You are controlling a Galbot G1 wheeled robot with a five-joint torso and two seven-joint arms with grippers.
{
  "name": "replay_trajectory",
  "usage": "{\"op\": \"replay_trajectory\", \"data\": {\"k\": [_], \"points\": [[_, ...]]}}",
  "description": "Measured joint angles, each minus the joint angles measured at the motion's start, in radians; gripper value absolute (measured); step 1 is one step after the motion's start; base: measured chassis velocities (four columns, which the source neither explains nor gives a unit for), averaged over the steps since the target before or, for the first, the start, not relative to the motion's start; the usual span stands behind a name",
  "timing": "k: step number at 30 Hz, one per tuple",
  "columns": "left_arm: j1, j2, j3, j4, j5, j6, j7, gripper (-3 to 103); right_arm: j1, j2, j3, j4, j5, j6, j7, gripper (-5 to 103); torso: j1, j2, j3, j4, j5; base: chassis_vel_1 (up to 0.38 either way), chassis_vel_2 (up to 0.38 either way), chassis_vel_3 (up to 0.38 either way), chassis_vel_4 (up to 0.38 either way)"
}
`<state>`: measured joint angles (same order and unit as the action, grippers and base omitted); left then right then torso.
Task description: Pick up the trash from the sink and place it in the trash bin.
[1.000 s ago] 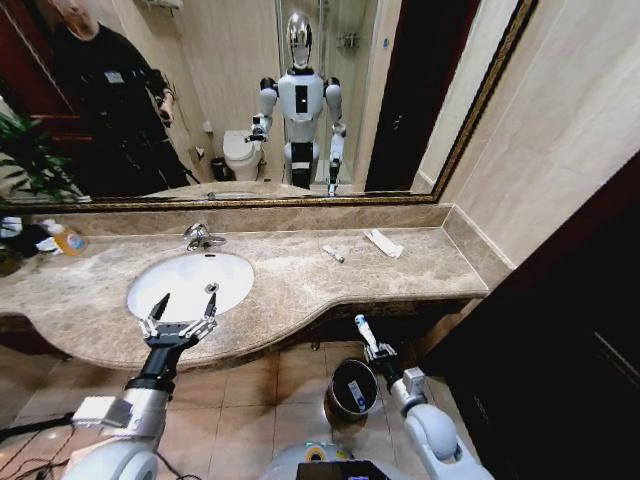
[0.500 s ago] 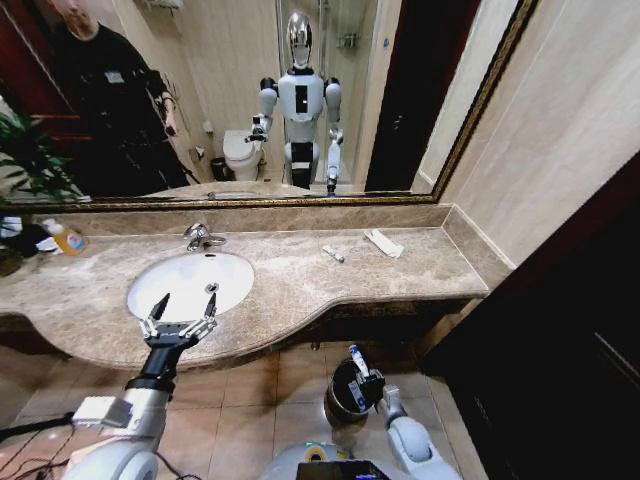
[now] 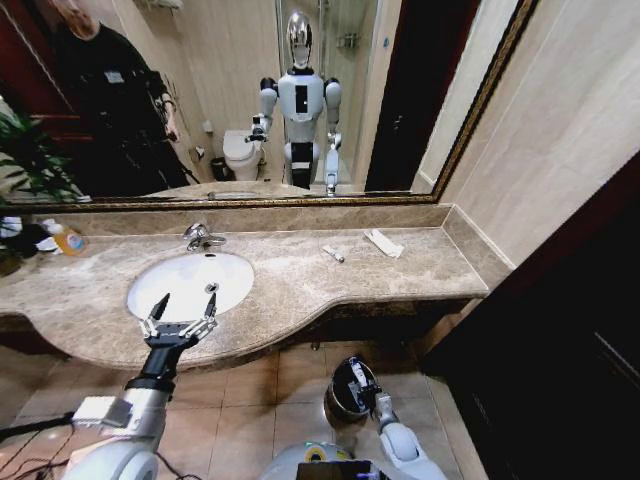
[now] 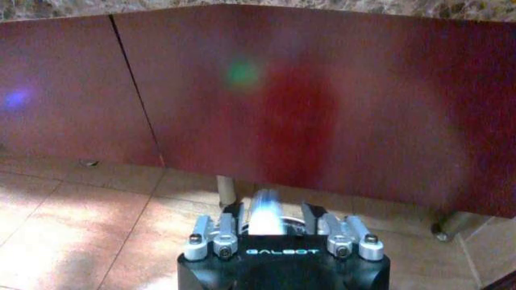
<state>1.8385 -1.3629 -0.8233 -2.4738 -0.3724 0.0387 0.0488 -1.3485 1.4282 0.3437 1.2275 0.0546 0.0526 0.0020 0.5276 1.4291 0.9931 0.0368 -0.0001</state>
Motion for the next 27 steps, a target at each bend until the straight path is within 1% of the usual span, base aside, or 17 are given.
{"op": "replay_trajectory", "data": {"k": [1, 3, 4, 7, 9, 12, 13, 14, 16, 17, 20, 22, 23, 25, 27], "points": [[0.000, 0.000, 0.000, 0.000, 0.000, 0.000, 0.000, 100, 0.000, 0.001, -0.001, 0.001, -0.003, 0.001, 0.006, 53, 0.000, 0.000, 0.000, 0.0000, 0.0000, 0.000, 0.000, 0.000, 0.000], [0.000, 0.000, 0.000, 0.000, 0.000, 0.000, 0.000, 100, -0.001, 0.002, -0.002, 0.003, -0.006, 0.002, 0.015, 64, 0.000, 0.000, 0.000, 0.0000, 0.0000, 0.000, 0.000, 0.000, 0.000], [0.000, 0.000, 0.000, 0.000, 0.000, 0.000, 0.000, 100, -0.001, 0.002, -0.002, 0.003, -0.006, 0.002, 0.015, 64, 0.000, 0.000, 0.000, 0.0000, 0.0000, 0.000, 0.000, 0.000, 0.000], [0.000, 0.000, 0.000, 0.000, 0.000, 0.000, 0.000, 100, -0.006, 0.001, -0.004, 0.012, -0.010, 0.002, 0.021, 80, 0.000, 0.000, 0.000, 0.0000, 0.0000, 0.000, 0.000, 0.000, 0.000], [0.000, 0.000, 0.000, 0.000, 0.000, 0.000, 0.000, 100, -0.008, 0.001, -0.005, 0.017, -0.010, 0.002, 0.022, 80, 0.000, 0.000, 0.000, 0.0000, 0.0000, 0.000, 0.000, 0.000, 0.000], [0.000, 0.000, 0.000, 0.000, 0.000, 0.000, 0.000, 100, -0.021, 0.000, -0.007, 0.046, -0.009, -0.005, 0.023, 96, 0.000, 0.000, 0.000, 0.0000, 0.0001, 0.000, 0.000, 0.000, 0.000], [0.000, 0.000, 0.000, 0.000, 0.000, 0.000, 0.000, 100, -0.021, 0.000, -0.007, 0.046, -0.009, -0.005, 0.023, 96, 0.000, 0.000, 0.000, 0.0000, 0.0001, 0.000, 0.000, 0.000, 0.000], [0.000, 0.000, 0.000, 0.000, 0.000, 0.000, 0.000, 100, -0.032, -0.001, -0.006, 0.075, 0.005, -0.024, 0.023, 99, 0.000, 0.000, 0.000, 0.0000, 0.0001, 0.000, 0.000, 0.000, 0.000], [0.000, 0.000, 0.000, 0.000, 0.000, 0.000, 0.000, 100, -0.059, -0.006, 0.001, 0.159, 0.052, -0.084, 0.023, 100, 0.000, 0.000, 0.000, 0.0000, 0.0001, 0.000, 0.000, 0.000, 0.000], [0.000, 0.000, 0.000, 0.000, 0.000, 0.000, 0.000, 100, -0.075, -0.011, 0.007, 0.202, 0.071, -0.097, 0.030, 100, 0.000, 0.000, 0.000, 0.0000, 0.0001, 0.000, 0.000, 0.000, 0.000], [0.000, 0.000, 0.000, 0.000, 0.000, 0.000, 0.000, 100, -0.104, -0.030, 0.017, 0.270, 0.072, -0.093, 0.059, 100, 0.000, 0.000, 0.000, 0.0000, 0.0001, 0.000, 0.000, 0.000, 0.000], [0.000, 0.000, 0.000, 0.000, 0.000, 0.000, 0.000, 100, -0.145, -0.058, 0.034, 0.368, 0.079, -0.123, 0.079, 100, 0.000, 0.000, 0.000, 0.0000, 0.0000, 0.000, 0.000, 0.000, 0.000], [0.000, 0.000, 0.000, 0.000, 0.000, 0.000, 0.000, 100, -0.145, -0.058, 0.034, 0.368, 0.079, -0.123, 0.079, 100, 0.000, 0.000, 0.000, 0.0000, 0.0000, 0.000, 0.000, 0.000, 0.000], [0.000, 0.000, 0.000, 0.000, 0.000, 0.000, 0.000, 100, -0.185, -0.067, 0.053, 0.472, 0.115, -0.166, 0.087, 100, 0.000, 0.000, 0.000, -0.0001, 0.0000, 0.000, 0.000, 0.000, 0.000], [0.000, 0.000, 0.000, 0.000, 0.000, 0.000, 0.000, 100, -0.210, -0.059, 0.077, 0.559, 0.126, -0.181, 0.081, 100, 0.000, 0.000, 0.000, -0.0001, 0.0001, 0.000, 0.000, 0.000, 0.000]]}}
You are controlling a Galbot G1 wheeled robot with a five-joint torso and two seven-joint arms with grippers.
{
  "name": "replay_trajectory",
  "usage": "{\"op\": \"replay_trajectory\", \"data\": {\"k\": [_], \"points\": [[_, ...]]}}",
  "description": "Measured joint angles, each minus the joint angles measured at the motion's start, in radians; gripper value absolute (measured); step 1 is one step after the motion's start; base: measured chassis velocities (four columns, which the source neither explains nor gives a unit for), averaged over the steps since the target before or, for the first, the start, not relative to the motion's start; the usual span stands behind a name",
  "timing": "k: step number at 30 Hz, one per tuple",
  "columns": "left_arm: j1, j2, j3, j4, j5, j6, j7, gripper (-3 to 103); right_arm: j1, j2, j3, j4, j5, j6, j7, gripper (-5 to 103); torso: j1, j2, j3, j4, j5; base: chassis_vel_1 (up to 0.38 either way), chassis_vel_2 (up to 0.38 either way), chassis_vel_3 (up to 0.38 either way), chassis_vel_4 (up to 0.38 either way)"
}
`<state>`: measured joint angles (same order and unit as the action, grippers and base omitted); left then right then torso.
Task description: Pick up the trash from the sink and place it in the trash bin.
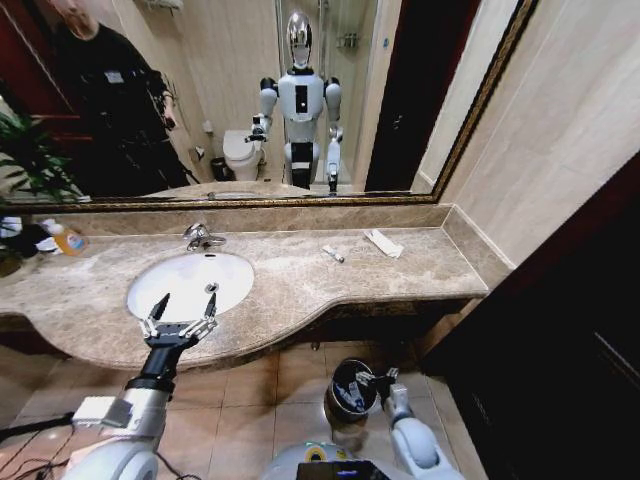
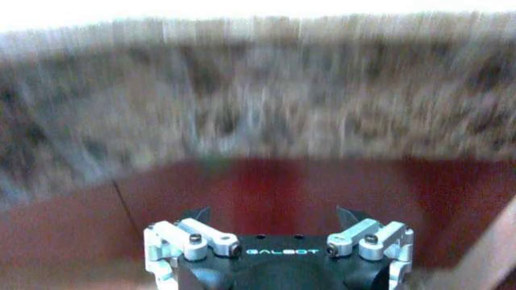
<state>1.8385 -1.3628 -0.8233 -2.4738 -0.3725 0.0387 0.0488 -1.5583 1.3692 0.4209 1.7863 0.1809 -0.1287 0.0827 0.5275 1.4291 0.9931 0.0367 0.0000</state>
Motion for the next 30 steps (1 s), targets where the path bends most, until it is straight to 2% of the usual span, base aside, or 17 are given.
{"op": "replay_trajectory", "data": {"k": [3, 8, 13, 19, 22, 23, 26, 30], "points": [[0.000, 0.000, 0.000, 0.000, 0.000, 0.000, 0.000, 100, -0.012, 0.006, 0.019, 0.082, 0.010, -0.017, -0.012, 100, 0.000, 0.000, 0.000, 0.0000, -0.0001, 0.000, 0.000, 0.000, 0.000], [0.000, 0.000, 0.000, 0.000, 0.000, 0.000, 0.000, 100, 0.020, -0.031, 0.023, 0.240, 0.079, -0.062, -0.019, 100, 0.000, 0.000, 0.000, 0.0001, -0.0001, 0.000, 0.000, 0.000, 0.000], [0.000, 0.000, 0.000, 0.000, 0.000, 0.000, 0.000, 100, 0.084, -0.064, 0.010, 0.263, 0.113, -0.070, -0.030, 100, 0.000, 0.000, 0.000, 0.0002, 0.0000, 0.000, 0.000, 0.000, 0.000], [0.000, 0.000, 0.000, 0.000, 0.000, 0.000, 0.000, 100, 0.224, -0.128, -0.021, 0.199, 0.151, -0.083, -0.080, 100, 0.000, 0.000, 0.000, 0.0001, 0.0002, 0.000, 0.000, 0.000, 0.000], [0.000, 0.000, 0.000, 0.000, 0.000, 0.000, 0.000, 100, 0.369, -0.166, -0.044, 0.114, 0.183, -0.102, -0.107, 100, 0.000, 0.000, 0.000, 0.0001, 0.0000, 0.000, 0.000, 0.000, 0.000], [0.000, 0.000, 0.000, 0.000, 0.000, 0.000, 0.000, 100, 0.369, -0.166, -0.044, 0.114, 0.183, -0.102, -0.107, 100, 0.000, 0.000, 0.000, 0.0001, 0.0000, 0.000, 0.000, 0.000, 0.000], [0.000, 0.000, 0.000, 0.000, 0.000, 0.000, 0.000, 100, 0.498, -0.199, -0.074, 0.030, 0.228, -0.134, -0.138, 100, 0.000, 0.000, 0.000, 0.0001, 0.0000, 0.000, 0.000, 0.000, 0.000], [0.000, 0.000, 0.000, 0.000, 0.000, 0.000, 0.000, 100, 0.562, -0.207, -0.103, -0.023, 0.253, -0.155, -0.167, 100, 0.000, 0.000, 0.000, 0.0001, 0.0001, 0.000, 0.000, 0.000, 0.000]]}}
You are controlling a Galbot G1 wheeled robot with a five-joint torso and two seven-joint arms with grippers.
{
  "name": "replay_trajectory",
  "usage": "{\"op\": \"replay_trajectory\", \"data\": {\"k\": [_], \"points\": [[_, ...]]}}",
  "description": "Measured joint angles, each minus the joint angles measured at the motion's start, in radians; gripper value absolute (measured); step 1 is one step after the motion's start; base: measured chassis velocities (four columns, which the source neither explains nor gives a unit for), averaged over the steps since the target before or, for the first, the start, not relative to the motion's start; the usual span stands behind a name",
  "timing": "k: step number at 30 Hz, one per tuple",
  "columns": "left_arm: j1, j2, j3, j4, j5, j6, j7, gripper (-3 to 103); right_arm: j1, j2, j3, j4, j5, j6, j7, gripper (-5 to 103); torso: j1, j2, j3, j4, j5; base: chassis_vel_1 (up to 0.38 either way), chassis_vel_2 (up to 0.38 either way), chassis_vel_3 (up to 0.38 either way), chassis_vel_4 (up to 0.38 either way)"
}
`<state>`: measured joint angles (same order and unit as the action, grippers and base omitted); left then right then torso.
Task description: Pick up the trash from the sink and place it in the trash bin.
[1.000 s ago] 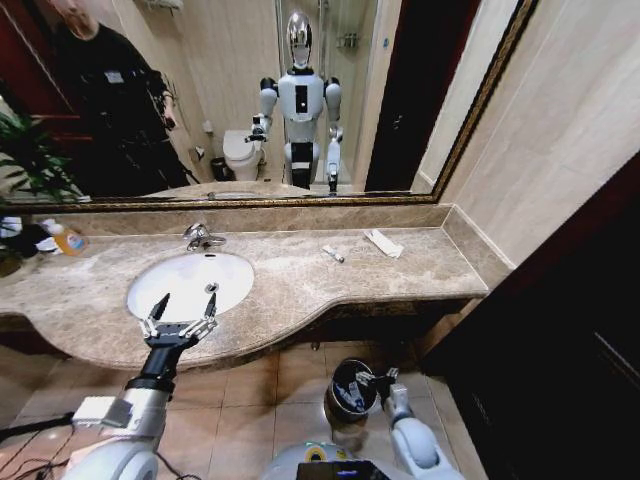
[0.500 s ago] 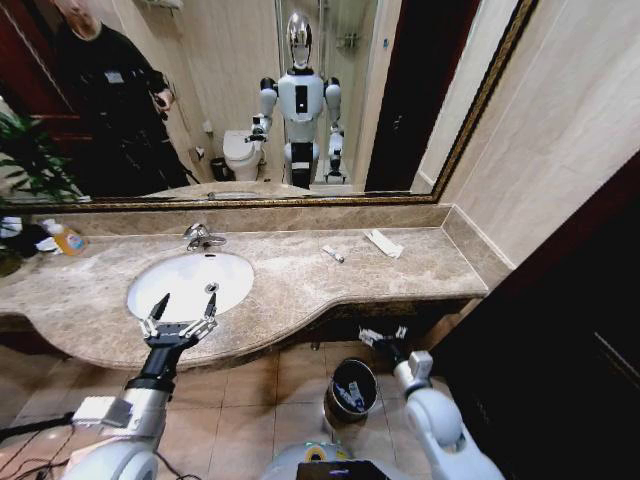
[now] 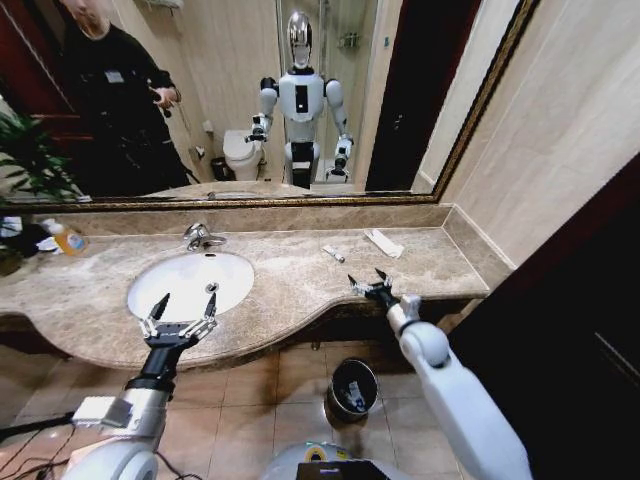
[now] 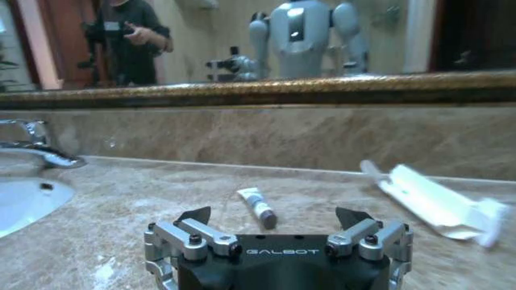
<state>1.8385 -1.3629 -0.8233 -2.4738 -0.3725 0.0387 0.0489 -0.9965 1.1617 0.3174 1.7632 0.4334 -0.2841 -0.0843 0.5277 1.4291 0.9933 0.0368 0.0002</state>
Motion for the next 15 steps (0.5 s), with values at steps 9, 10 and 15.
{"op": "replay_trajectory", "data": {"k": [9, 10, 15], "points": [[0.000, 0.000, 0.000, 0.000, 0.000, 0.000, 0.000, 100, 0.263, 0.051, -0.119, -0.286, -0.009, -0.004, -0.125, 100, 0.000, 0.000, 0.000, 0.0001, -0.0002, 0.000, 0.000, 0.000, 0.000], [0.000, 0.000, 0.000, 0.000, 0.000, 0.000, 0.000, 100, 0.274, 0.055, -0.122, -0.300, -0.012, -0.002, -0.125, 100, 0.000, 0.000, 0.000, 0.0001, -0.0002, 0.000, 0.000, 0.000, 0.000], [0.000, 0.000, 0.000, 0.000, 0.000, 0.000, 0.000, 100, 0.320, 0.082, -0.135, -0.387, -0.019, 0.001, -0.109, 100, 0.000, 0.000, 0.000, 0.0000, -0.0002, 0.000, 0.000, 0.000, 0.000]]}}
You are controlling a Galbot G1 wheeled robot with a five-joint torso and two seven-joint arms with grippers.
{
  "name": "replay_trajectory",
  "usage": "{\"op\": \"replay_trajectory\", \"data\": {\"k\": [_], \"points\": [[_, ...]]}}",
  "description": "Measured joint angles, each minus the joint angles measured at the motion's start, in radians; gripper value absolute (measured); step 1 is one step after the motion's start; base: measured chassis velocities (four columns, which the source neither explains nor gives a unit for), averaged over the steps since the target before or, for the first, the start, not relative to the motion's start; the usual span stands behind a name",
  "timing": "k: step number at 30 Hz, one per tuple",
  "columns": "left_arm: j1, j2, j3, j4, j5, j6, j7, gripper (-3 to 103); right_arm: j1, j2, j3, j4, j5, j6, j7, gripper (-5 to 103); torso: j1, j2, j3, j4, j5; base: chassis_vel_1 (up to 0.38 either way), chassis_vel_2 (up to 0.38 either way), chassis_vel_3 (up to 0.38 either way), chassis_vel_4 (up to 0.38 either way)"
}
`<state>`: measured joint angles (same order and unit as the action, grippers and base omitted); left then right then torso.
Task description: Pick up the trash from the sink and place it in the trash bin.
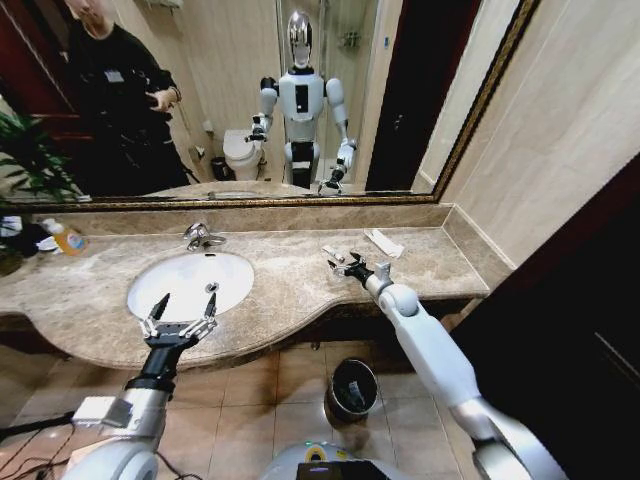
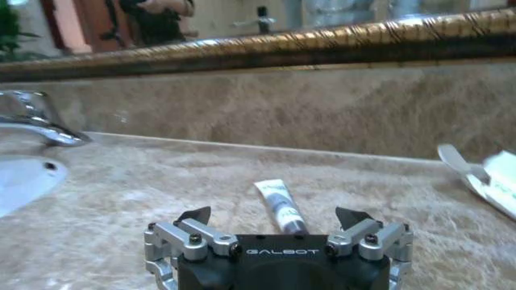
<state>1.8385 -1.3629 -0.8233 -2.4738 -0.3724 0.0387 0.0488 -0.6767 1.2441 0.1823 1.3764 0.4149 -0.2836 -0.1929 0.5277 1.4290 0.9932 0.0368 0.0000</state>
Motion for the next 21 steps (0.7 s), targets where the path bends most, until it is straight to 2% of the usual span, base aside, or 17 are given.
{"op": "replay_trajectory", "data": {"k": [4, 7, 8, 10, 12, 13, 16, 17, 18, 19, 20, 21], "points": [[0.000, 0.000, 0.000, 0.000, 0.000, 0.000, 0.000, 100, 0.016, 0.010, -0.002, -0.030, -0.001, 0.001, 0.012, 102, 0.000, 0.000, 0.000, 0.0000, -0.0001, 0.000, 0.000, 0.000, 0.000], [0.000, 0.000, 0.000, 0.000, 0.000, 0.000, 0.000, 100, 0.025, 0.015, -0.012, -0.035, 0.002, -0.004, 0.027, 98, 0.000, 0.000, 0.000, 0.0000, 0.0000, 0.000, 0.000, 0.000, 0.000], [0.000, 0.000, 0.000, 0.000, 0.000, 0.000, 0.000, 100, 0.027, 0.016, -0.016, -0.035, 0.003, -0.009, 0.030, 90, 0.000, 0.000, 0.000, 0.0000, -0.0001, 0.000, 0.000, 0.000, 0.000], [0.000, 0.000, 0.000, 0.000, 0.000, 0.000, 0.000, 100, 0.028, 0.017, -0.018, -0.034, 0.004, -0.013, 0.031, 90, 0.000, 0.000, 0.000, 0.0000, -0.0001, 0.000, 0.000, 0.000, 0.000], [0.000, 0.000, 0.000, 0.000, 0.000, 0.000, 0.000, 100, 0.032, 0.018, -0.024, -0.034, 0.005, -0.019, 0.035, 79, 0.000, 0.000, 0.000, 0.0000, -0.0001, 0.000, 0.000, 0.000, 0.000], [0.000, 0.000, 0.000, 0.000, 0.000, 0.000, 0.000, 100, 0.032, 0.018, -0.024, -0.034, 0.005, -0.019, 0.035, 79, 0.000, 0.000, 0.000, 0.0000, -0.0001, 0.000, 0.000, 0.000, 0.000], [0.000, 0.000, 0.000, 0.000, 0.000, 0.000, 0.000, 100, 0.035, 0.013, -0.034, -0.034, 0.013, -0.031, 0.039, 63, 0.000, 0.000, 0.000, 0.0000, -0.0001, 0.000, 0.000, 0.000, 0.000], [0.000, 0.000, 0.000, 0.000, 0.000, 0.000, 0.000, 100, 0.035, 0.013, -0.034, -0.034, 0.013, -0.031, 0.039, 63, 0.000, 0.000, 0.000, 0.0000, -0.0001, 0.000, 0.000, 0.000, 0.000], [0.000, 0.000, 0.000, 0.000, 0.000, 0.000, 0.000, 100, 0.035, 0.009, -0.037, -0.034, 0.015, -0.035, 0.039, 57, 0.000, 0.000, 0.000, 0.0000, -0.0001, 0.000, 0.000, 0.000, 0.000], [0.000, 0.000, 0.000, 0.000, 0.000, 0.000, 0.000, 100, 0.035, 0.006, -0.039, -0.034, 0.015, -0.039, 0.039, 57, 0.000, 0.000, 0.000, 0.0000, -0.0001, 0.000, 0.000, 0.000, 0.000], [0.000, 0.000, 0.000, 0.000, 0.000, 0.000, 0.000, 100, 0.034, 0.003, -0.041, -0.034, 0.015, -0.041, 0.039, 51, 0.000, 0.000, 0.000, -0.0001, 0.0000, 0.000, 0.000, 0.000, 0.000], [0.000, 0.000, 0.000, 0.000, 0.000, 0.000, 0.000, 100, 0.034, 0.003, -0.041, -0.034, 0.015, -0.041, 0.039, 51, 0.000, 0.000, 0.000, -0.0001, 0.0000, 0.000, 0.000, 0.000, 0.000]]}}
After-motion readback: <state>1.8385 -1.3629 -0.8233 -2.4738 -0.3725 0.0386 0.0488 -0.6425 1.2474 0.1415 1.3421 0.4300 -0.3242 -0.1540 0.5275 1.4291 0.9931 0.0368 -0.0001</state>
